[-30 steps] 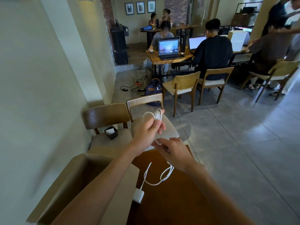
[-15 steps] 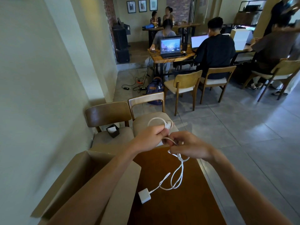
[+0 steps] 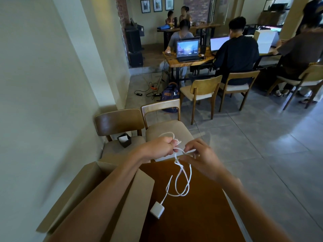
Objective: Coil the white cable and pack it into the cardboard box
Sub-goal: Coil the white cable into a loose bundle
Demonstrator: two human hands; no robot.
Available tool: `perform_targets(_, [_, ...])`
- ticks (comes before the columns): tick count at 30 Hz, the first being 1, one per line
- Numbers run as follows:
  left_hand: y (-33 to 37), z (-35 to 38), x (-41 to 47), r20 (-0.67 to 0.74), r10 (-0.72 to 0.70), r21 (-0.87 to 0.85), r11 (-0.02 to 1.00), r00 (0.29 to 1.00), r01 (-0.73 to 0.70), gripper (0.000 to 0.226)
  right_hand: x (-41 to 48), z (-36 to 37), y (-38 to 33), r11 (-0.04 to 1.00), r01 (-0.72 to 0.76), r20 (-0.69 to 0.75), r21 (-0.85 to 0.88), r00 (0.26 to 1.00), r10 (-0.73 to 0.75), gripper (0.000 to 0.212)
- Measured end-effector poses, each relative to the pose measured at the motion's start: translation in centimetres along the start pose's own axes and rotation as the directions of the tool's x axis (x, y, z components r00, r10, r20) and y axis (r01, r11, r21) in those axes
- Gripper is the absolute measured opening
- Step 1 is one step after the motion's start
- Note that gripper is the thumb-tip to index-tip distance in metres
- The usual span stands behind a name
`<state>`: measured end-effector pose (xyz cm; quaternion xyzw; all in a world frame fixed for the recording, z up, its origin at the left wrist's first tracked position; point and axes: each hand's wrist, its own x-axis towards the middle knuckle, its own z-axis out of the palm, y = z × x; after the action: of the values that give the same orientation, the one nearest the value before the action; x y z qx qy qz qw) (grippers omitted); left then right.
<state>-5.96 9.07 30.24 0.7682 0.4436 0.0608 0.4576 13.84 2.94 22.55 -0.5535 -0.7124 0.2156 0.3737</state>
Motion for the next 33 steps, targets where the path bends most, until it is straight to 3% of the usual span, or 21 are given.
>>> perform_targets(3, [-1.0, -0.5, 0.3, 0.040, -0.012, -0.267, 0.963, 0.999, 0.023, 0.034, -0.6, 0.1, 0.3, 0.999, 0.010, 0.056, 0.046, 0.998, -0.012, 0.016])
perform_targets(6, [-1.4, -0.9, 0.7, 0.022, 0.002, -0.463, 0.886, 1.000, 0.008, 0.038, -0.6, 0.5, 0.9, 0.998, -0.015, 0.009, 0.068, 1.000, 0.015, 0.018])
perform_targets(10, [-1.5, -2.1, 1.0, -0.065, -0.020, -0.658, 0.753, 0.998, -0.028, 0.036, -0.6, 1.2, 2.5, 0.966, -0.248, -0.087, 0.073, 0.963, 0.254, 0.022])
perform_targets(12, [-1.4, -2.2, 1.1, -0.078, -0.028, -0.703, 0.710, 0.997, -0.035, 0.036, -0.5, 1.6, 3.1, 0.847, -0.463, -0.081, 0.262, 0.864, 0.498, 0.032])
perform_targets(14, [-1.2, -1.8, 1.3, -0.083, -0.033, -0.735, 0.677, 0.996, -0.038, 0.036, -0.3, 2.2, 3.5, 0.616, -0.579, 0.011, 0.534, 0.733, 0.680, 0.037])
perform_targets(17, [-0.8, -1.5, 1.6, -0.103, -0.074, -0.806, 0.590, 0.992, -0.039, 0.035, 0.0, 2.8, 3.8, 0.301, -0.517, 0.151, 0.801, 0.662, 0.734, 0.021])
perform_targets(19, [-0.4, -1.7, 1.8, -0.144, -0.110, -0.811, 0.582, 0.983, -0.053, 0.035, 0.1, 3.0, 3.9, 0.227, -0.473, 0.170, 0.851, 0.658, 0.733, 0.012])
perform_targets(21, [0.1, -1.7, 1.9, -0.178, -0.169, -0.794, 0.606, 0.969, -0.040, 0.036, 0.1, 3.1, 4.0, 0.425, -0.551, 0.121, 0.718, 0.701, 0.703, 0.013])
perform_targets(23, [0.7, -1.7, 2.0, -0.202, -0.240, -0.783, 0.622, 0.949, -0.009, 0.037, -0.3, 3.2, 4.0, 0.743, -0.529, 0.021, 0.410, 0.820, 0.573, 0.024])
perform_targets(25, [1.2, -1.6, 2.2, -0.218, -0.290, -0.788, 0.615, 0.932, 0.007, 0.038, -0.3, 2.7, 3.7, 0.959, -0.282, -0.072, 0.015, 0.956, 0.283, 0.039])
perform_targets(27, [1.4, -1.4, 2.2, -0.233, -0.303, -0.794, 0.607, 0.924, -0.001, 0.037, -0.2, 1.8, 3.2, 0.966, -0.002, 0.084, -0.258, 0.996, 0.025, 0.040])
perform_targets(28, [1.5, -1.4, 2.2, -0.235, -0.303, -0.788, 0.615, 0.924, 0.002, 0.036, 0.0, 1.4, 3.0, 0.960, 0.051, 0.206, -0.274, 0.979, 0.006, 0.040])
perform_targets(30, [1.4, -1.3, 2.2, -0.224, -0.272, -0.767, 0.642, 0.936, 0.003, 0.036, 0.3, 0.7, 2.4, 0.992, -0.043, 0.291, -0.117, 0.954, 0.076, 0.036])
perform_targets(33, [1.5, -1.2, 2.4, -0.214, -0.224, -0.761, 0.648, 0.951, -0.019, 0.036, 1.0, -0.6, 0.4, 0.909, -0.232, 0.102, 0.348, 0.973, 0.209, 0.023])
